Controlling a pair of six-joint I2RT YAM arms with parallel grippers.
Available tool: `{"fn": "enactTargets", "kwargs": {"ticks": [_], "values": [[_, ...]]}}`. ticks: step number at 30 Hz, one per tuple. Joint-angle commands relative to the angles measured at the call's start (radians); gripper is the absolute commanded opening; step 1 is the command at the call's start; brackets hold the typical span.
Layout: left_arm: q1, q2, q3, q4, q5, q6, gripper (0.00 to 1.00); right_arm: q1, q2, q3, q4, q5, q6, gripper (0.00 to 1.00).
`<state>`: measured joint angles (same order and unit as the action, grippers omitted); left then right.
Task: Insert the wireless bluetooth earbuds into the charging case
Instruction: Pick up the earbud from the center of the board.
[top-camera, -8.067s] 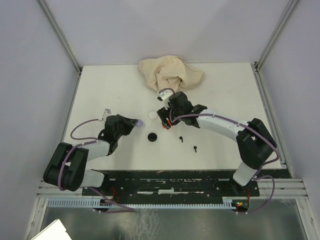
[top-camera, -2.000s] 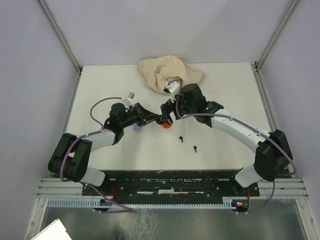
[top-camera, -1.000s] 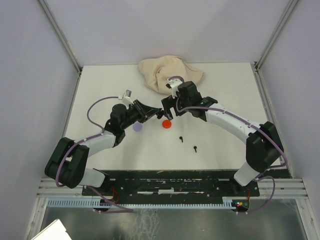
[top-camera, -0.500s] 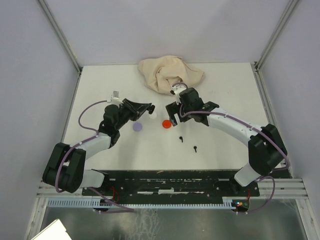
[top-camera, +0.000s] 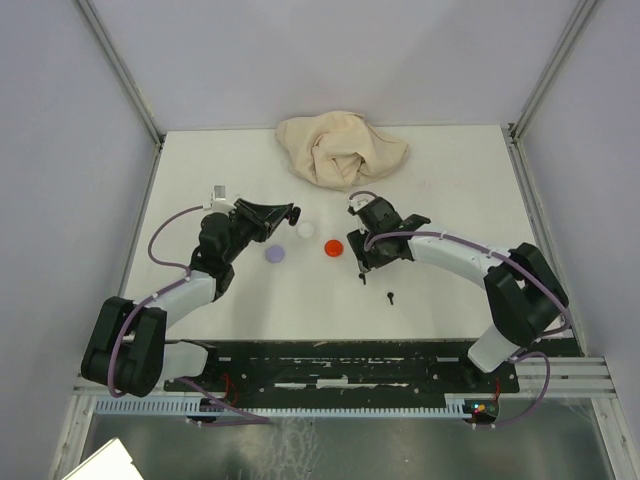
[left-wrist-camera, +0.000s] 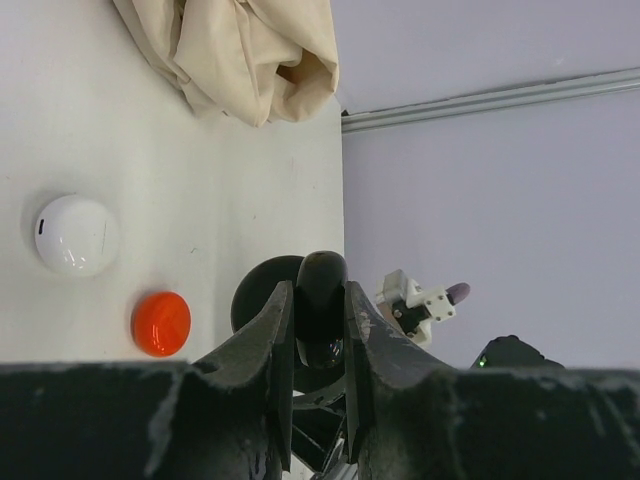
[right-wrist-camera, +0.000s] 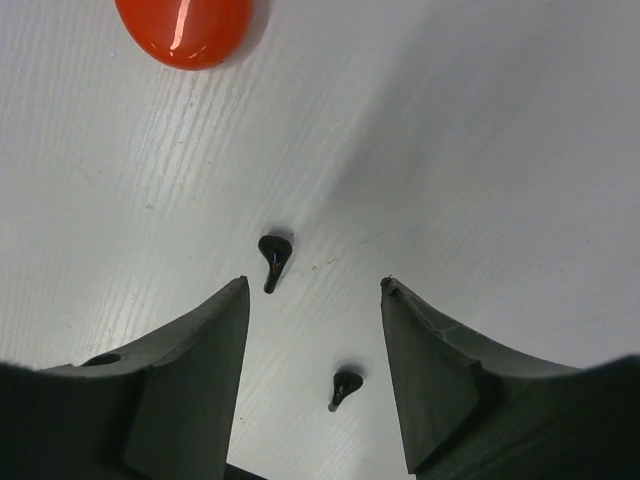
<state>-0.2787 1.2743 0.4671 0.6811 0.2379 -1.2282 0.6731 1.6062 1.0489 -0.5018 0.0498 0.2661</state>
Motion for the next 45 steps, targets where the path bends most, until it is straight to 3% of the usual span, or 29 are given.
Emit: {"fn": "enactTargets", "kwargs": {"ticks": [1, 20, 26, 39, 45], "values": [[0.001, -0.018, 0.005, 0.023, 0.003, -0.023, 0.03, 0.014, 0.039, 0.031, -0.006, 0.006, 0.027, 0.62], [0.004, -0.007, 0.007, 0.015, 0.011, -0.017, 0.03, 0.055, 0.166, 0.103, -0.037, -0.024, 0.026, 0.54], [0.009, -0.006, -0.001, 0.021, 0.014, -0.019, 0.03, 0.056, 0.193, 0.113, -0.035, -0.021, 0.028, 0.46], [0.019, -0.001, -0.01, 0.031, 0.021, -0.022, 0.03, 0.06, 0.226, 0.128, -0.042, -0.021, 0.023, 0.4], [0.022, 0.002, -0.013, 0.034, 0.021, -0.024, 0.03, 0.062, 0.235, 0.131, -0.053, -0.016, 0.021, 0.31]]}}
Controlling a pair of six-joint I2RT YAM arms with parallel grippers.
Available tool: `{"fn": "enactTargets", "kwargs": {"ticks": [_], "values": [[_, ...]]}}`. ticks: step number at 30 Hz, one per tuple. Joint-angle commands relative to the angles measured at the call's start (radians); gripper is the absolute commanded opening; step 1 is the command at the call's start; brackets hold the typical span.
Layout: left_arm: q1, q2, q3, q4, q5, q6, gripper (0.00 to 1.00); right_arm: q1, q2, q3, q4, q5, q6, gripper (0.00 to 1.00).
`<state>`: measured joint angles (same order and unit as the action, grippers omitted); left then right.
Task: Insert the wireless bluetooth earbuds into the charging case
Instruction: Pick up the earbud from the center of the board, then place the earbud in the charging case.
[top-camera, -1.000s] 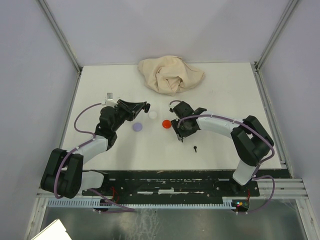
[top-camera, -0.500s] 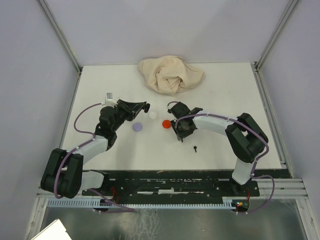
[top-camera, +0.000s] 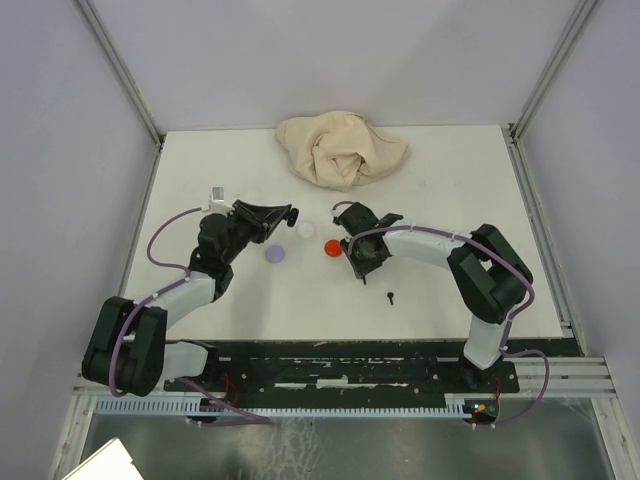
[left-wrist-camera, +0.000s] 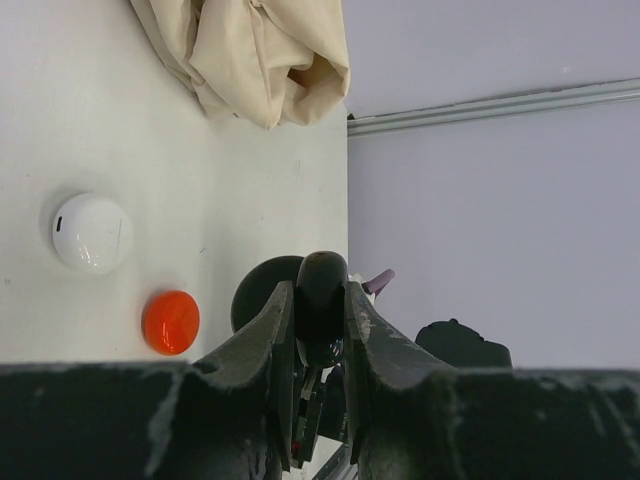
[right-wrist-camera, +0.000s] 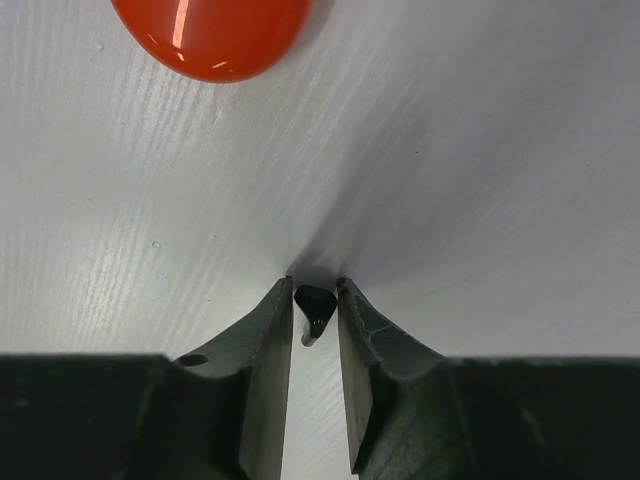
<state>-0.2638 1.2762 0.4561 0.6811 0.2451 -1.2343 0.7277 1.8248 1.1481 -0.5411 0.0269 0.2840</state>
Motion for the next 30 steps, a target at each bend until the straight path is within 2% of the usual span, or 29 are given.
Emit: {"fn": "enactTargets", "kwargs": {"ticks": [1, 7, 15, 20, 26, 30], "values": [[0.007, 0.0, -0.003, 0.035, 0.014, -0.019, 0.03, 0.007, 0.016, 0.034, -0.016, 0.008, 0.003, 0.31], [0.009, 0.002, 0.0, 0.035, 0.018, -0.023, 0.03, 0.007, 0.001, 0.046, -0.032, 0.034, -0.006, 0.14], [0.005, 0.048, 0.035, 0.027, 0.07, -0.047, 0.03, 0.006, -0.137, 0.097, 0.086, 0.14, -0.1, 0.07], [-0.04, 0.11, 0.079, 0.037, 0.118, -0.087, 0.03, 0.006, -0.266, 0.088, 0.28, 0.153, -0.168, 0.05], [-0.108, 0.229, 0.127, 0.158, 0.18, -0.209, 0.03, 0.006, -0.436, -0.07, 0.649, 0.105, -0.25, 0.04], [-0.131, 0.289, 0.161, 0.212, 0.211, -0.27, 0.03, 0.006, -0.462, -0.092, 0.708, 0.064, -0.287, 0.03]]}}
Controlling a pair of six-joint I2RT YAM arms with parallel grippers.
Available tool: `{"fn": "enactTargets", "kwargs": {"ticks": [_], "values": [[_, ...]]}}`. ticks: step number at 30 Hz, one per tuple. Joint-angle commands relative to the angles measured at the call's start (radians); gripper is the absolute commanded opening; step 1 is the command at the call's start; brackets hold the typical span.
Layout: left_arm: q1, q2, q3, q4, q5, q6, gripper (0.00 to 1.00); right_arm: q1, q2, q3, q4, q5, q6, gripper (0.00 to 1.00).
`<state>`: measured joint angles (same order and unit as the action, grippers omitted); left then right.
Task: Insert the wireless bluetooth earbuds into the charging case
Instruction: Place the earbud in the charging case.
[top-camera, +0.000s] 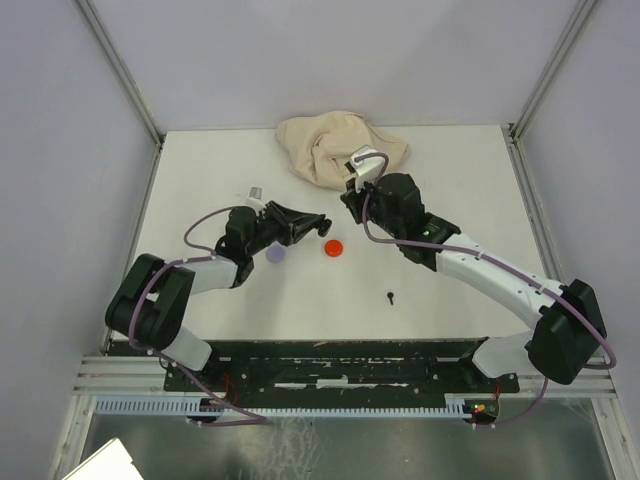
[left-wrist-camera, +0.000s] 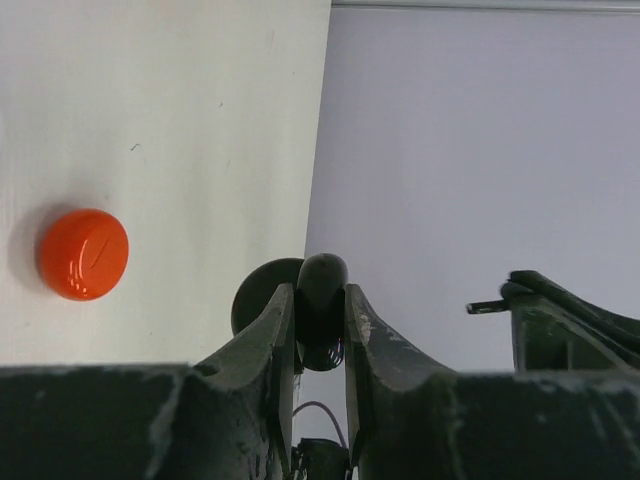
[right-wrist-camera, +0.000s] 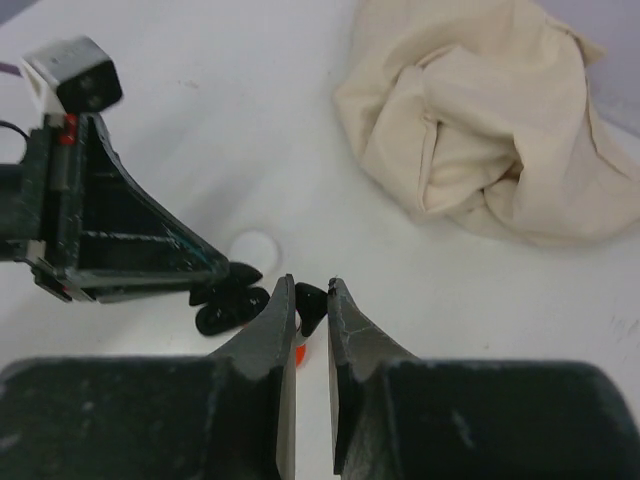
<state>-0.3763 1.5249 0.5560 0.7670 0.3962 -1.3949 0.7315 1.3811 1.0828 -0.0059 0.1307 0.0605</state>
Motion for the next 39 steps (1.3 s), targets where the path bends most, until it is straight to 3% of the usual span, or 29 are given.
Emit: {"fn": "enactTargets", "kwargs": {"ticks": [1, 6, 12, 39], "values": [[-0.023, 0.052, 0.071, 0.134, 0.069, -0.12, 0.03, 0.002, -0.022, -0.035, 0.187, -0.051, -0.067, 0.03], [-0.027, 0.11, 0.111, 0.201, 0.106, -0.185, 0.03, 0.007, -0.046, -0.114, 0.295, -0.08, -0.077, 0.01], [-0.029, 0.151, 0.139, 0.263, 0.137, -0.239, 0.03, 0.011, -0.049, -0.15, 0.306, -0.097, -0.101, 0.01], [-0.05, 0.132, 0.186, 0.173, 0.171, -0.184, 0.03, 0.019, -0.027, -0.167, 0.31, -0.091, -0.12, 0.01]]}}
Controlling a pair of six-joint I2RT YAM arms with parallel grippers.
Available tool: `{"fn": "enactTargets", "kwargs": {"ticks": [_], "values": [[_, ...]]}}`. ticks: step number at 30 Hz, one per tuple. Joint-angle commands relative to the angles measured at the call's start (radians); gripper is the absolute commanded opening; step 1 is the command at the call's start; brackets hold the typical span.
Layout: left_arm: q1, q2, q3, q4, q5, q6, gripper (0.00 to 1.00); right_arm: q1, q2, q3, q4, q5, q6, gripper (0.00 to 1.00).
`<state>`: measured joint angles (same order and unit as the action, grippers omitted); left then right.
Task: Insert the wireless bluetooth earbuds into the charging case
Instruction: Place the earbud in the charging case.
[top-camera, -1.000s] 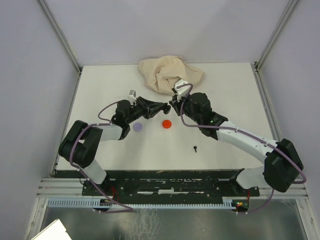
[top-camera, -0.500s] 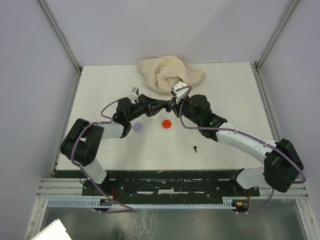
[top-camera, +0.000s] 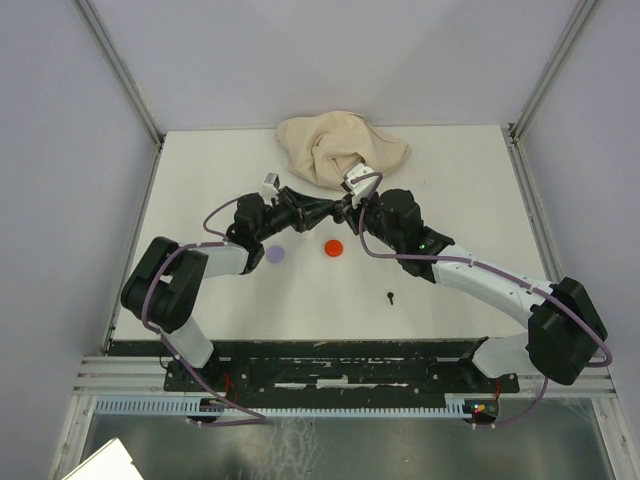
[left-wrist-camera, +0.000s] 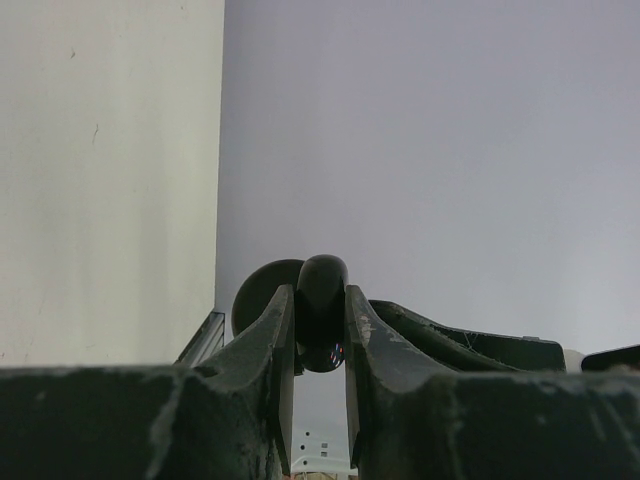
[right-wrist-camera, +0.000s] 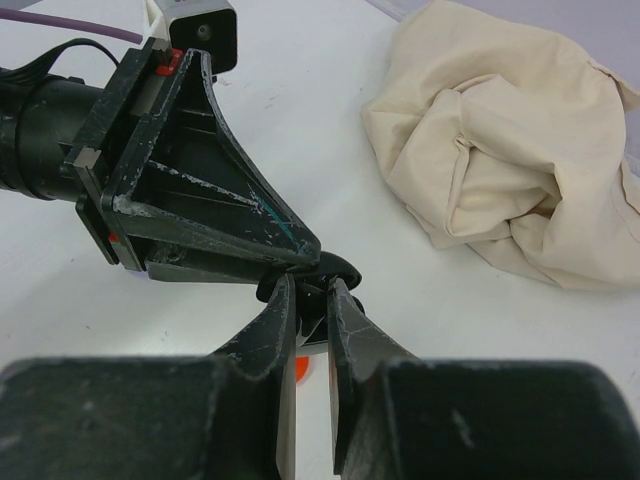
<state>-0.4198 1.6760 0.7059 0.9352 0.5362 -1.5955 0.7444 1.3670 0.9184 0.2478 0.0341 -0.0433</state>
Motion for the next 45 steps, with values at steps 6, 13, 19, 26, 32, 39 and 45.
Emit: {"fn": "enactTargets", "kwargs": {"ticks": [6, 13, 19, 26, 32, 39, 45], "values": [[-0.008, -0.028, 0.03, -0.003, 0.034, 0.022, 0.03, 0.006, -0.005, -0.003, 0.053, 0.01, -0.021, 0.01], [-0.01, -0.041, 0.034, -0.004, 0.034, 0.02, 0.03, 0.006, 0.004, -0.01, 0.05, 0.013, -0.021, 0.01], [-0.009, -0.044, 0.036, -0.006, 0.034, 0.019, 0.03, 0.006, 0.006, -0.021, 0.045, 0.021, -0.026, 0.01], [-0.008, -0.045, 0.048, -0.011, 0.034, 0.019, 0.03, 0.006, 0.005, -0.032, 0.036, 0.022, -0.026, 0.01], [-0.008, -0.045, 0.056, -0.018, 0.033, 0.02, 0.03, 0.007, 0.008, -0.036, 0.035, 0.023, -0.029, 0.01], [-0.008, -0.044, 0.072, -0.026, 0.032, 0.021, 0.03, 0.007, 0.012, -0.037, 0.034, 0.02, -0.03, 0.01], [-0.008, -0.038, 0.079, -0.033, 0.028, 0.026, 0.03, 0.008, 0.014, -0.018, -0.007, 0.004, -0.022, 0.07]]}}
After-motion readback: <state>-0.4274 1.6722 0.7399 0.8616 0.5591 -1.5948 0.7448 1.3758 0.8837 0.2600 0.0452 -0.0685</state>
